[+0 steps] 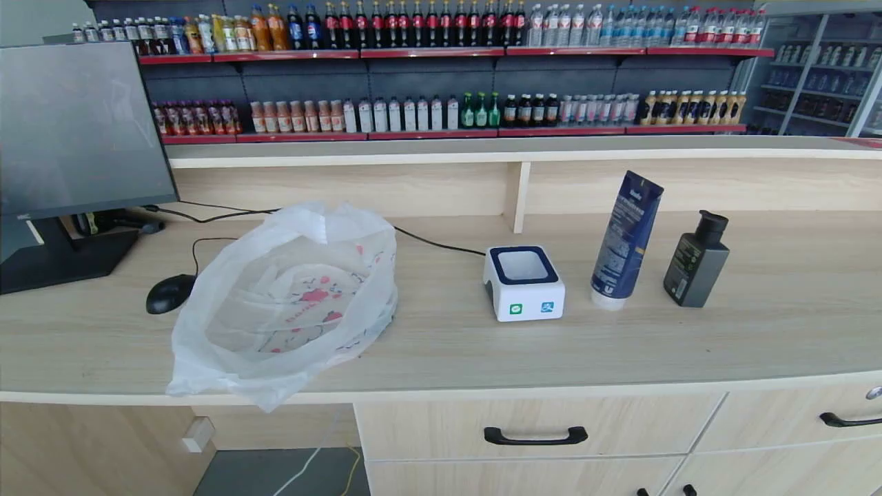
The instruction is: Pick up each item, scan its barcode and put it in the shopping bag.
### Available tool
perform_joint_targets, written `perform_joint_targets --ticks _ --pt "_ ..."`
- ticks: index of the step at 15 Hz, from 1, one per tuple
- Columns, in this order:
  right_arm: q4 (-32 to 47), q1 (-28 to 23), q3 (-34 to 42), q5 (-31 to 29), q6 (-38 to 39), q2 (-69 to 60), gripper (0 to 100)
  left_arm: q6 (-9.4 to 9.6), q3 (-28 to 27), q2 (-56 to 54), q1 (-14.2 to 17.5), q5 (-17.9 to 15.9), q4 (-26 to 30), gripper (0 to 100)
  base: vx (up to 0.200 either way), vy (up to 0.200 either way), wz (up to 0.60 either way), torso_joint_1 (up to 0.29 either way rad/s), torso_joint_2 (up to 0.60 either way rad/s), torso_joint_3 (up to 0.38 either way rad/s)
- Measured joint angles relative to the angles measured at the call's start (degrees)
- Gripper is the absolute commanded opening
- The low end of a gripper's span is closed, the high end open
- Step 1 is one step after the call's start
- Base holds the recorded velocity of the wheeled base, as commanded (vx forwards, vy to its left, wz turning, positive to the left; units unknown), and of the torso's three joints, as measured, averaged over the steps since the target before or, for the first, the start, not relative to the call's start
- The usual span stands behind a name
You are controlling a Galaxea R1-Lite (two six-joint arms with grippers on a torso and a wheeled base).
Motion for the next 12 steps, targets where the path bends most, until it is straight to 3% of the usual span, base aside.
perform_joint_targets --ticks 12 --pt "0.1 0.0 0.0 0.3 -1.5 0.0 100 0.02 0.0 0.0 0.0 0.0 0.0 100 0.000 0.000 0.00 0.000 0.00 0.000"
